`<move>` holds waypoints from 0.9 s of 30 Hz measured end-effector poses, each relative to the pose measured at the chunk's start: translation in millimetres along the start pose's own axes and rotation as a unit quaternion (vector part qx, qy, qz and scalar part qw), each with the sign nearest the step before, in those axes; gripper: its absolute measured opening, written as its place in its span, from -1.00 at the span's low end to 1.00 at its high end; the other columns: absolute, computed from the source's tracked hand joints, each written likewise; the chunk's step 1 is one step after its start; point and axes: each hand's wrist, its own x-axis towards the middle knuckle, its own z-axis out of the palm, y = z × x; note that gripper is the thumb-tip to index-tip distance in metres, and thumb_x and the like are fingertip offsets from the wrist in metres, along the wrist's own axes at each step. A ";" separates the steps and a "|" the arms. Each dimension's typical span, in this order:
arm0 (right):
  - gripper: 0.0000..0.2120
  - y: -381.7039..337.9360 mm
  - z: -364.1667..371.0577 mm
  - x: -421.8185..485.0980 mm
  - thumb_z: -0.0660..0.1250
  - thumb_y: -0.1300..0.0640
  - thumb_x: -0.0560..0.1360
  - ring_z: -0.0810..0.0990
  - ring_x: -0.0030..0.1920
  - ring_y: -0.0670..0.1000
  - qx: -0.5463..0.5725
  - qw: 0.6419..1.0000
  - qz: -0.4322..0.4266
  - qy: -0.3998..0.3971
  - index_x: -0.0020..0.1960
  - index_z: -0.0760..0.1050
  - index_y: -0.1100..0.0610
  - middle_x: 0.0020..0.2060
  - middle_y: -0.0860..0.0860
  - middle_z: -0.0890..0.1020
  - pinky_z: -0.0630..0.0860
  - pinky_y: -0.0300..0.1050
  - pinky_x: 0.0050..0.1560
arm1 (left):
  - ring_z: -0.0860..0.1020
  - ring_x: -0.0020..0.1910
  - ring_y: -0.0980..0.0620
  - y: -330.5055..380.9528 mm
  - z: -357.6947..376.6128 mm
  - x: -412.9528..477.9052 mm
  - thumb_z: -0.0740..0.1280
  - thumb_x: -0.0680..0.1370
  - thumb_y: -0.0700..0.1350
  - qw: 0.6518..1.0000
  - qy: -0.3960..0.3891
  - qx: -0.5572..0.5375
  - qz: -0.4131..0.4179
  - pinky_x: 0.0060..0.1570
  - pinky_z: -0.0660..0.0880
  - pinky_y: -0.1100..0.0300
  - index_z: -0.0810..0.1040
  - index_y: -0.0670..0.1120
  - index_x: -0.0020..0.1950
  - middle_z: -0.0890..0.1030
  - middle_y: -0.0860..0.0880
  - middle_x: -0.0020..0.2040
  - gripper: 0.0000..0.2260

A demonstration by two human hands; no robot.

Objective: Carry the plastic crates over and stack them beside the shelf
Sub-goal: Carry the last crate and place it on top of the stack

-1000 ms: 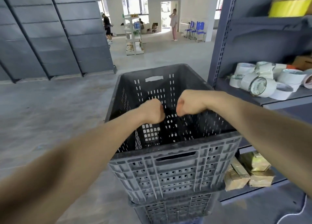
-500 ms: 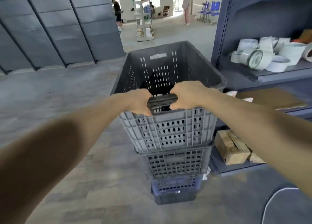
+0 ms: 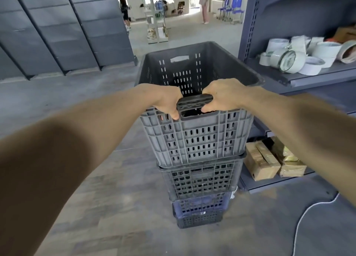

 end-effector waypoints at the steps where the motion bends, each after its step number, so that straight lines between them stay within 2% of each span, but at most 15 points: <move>1: -0.77 0.1 -1.8 0.9 0.34 -0.13 0.47 0.53 -0.16 0.07 0.003 1.000 0.003 -0.004 -0.17 0.49 0.04 -0.24 -0.01 0.56 0.34 -0.12 -0.25 | 0.51 -0.27 -0.01 -1.0 -1.5 -0.5 0.47 0.46 -0.06 1.000 0.000 -0.002 0.001 -0.11 0.50 0.11 0.45 -0.03 -0.23 0.53 -0.01 -0.25 -0.79; 5: -0.78 -0.9 -5.0 5.0 0.35 -0.12 0.47 0.53 -0.19 0.06 0.010 1.000 0.003 -0.016 -0.21 0.46 0.01 -0.24 0.00 0.58 0.32 -0.15 -0.32 | 0.51 -0.26 -0.02 -3.8 -4.5 -2.0 0.47 0.46 -0.05 1.000 -0.001 0.002 0.006 -0.14 0.48 0.13 0.44 -0.02 -0.22 0.53 -0.01 -0.25 -0.78; 8: -0.77 -1.7 -10.7 6.2 0.36 -0.11 0.46 0.51 -0.28 -0.01 0.024 0.999 0.006 -0.028 -0.27 0.45 -0.01 -0.33 -0.05 0.56 0.29 -0.19 -0.38 | 0.50 -0.28 0.00 -4.6 -9.7 -4.8 0.47 0.46 -0.05 1.000 -0.001 0.003 0.004 -0.15 0.47 0.14 0.45 -0.03 -0.23 0.52 0.00 -0.26 -0.79; 10: -0.78 -1.7 -14.3 6.9 0.36 -0.11 0.46 0.49 -0.31 -0.03 0.031 0.999 0.007 -0.025 -0.23 0.48 0.00 -0.36 -0.08 0.54 0.28 -0.20 -0.39 | 0.51 -0.25 -0.03 -5.0 -13.7 -6.3 0.48 0.45 -0.03 1.000 0.002 0.006 0.002 -0.11 0.50 0.10 0.46 -0.05 -0.20 0.52 -0.01 -0.25 -0.79; 13: -0.77 -1.3 -8.3 2.7 0.36 -0.10 0.46 0.50 -0.28 0.03 0.030 0.999 0.002 -0.014 -0.19 0.51 0.06 -0.36 -0.04 0.52 0.30 -0.19 -0.38 | 0.52 -0.23 -0.05 -2.8 -10.2 -6.5 0.47 0.46 -0.03 1.000 -0.004 0.010 0.005 -0.09 0.51 0.09 0.49 -0.08 -0.15 0.53 -0.02 -0.24 -0.80; 19: -0.76 -3.7 8.1 -10.1 0.35 -0.10 0.46 0.52 -0.21 0.06 0.036 0.999 0.006 0.001 -0.12 0.55 0.08 -0.32 -0.04 0.52 0.30 -0.17 -0.35 | 0.46 -0.30 0.00 1.1 6.9 -6.7 0.46 0.48 -0.06 1.000 -0.003 0.018 0.015 -0.24 0.44 0.17 0.43 -0.07 -0.23 0.48 -0.02 -0.28 -0.77; 23: -0.75 -7.6 9.0 -11.0 0.35 -0.10 0.46 0.55 -0.17 0.09 0.035 0.999 0.003 -0.004 -0.10 0.56 0.09 -0.28 0.00 0.56 0.34 -0.13 -0.27 | 0.42 -0.37 0.03 -0.8 12.5 -11.7 0.45 0.48 -0.07 1.000 0.009 0.008 0.011 -0.37 0.36 0.23 0.46 -0.12 -0.20 0.46 -0.01 -0.33 -0.79; 27: -0.76 -4.5 6.2 -11.3 0.35 -0.09 0.46 0.54 -0.20 0.07 0.034 0.999 0.002 -0.016 -0.12 0.54 0.09 -0.29 -0.01 0.55 0.36 -0.12 -0.28 | 0.42 -0.36 0.02 1.9 12.5 -12.2 0.45 0.48 -0.06 1.000 0.020 -0.002 0.002 -0.33 0.38 0.21 0.48 -0.17 -0.14 0.46 -0.03 -0.31 -0.78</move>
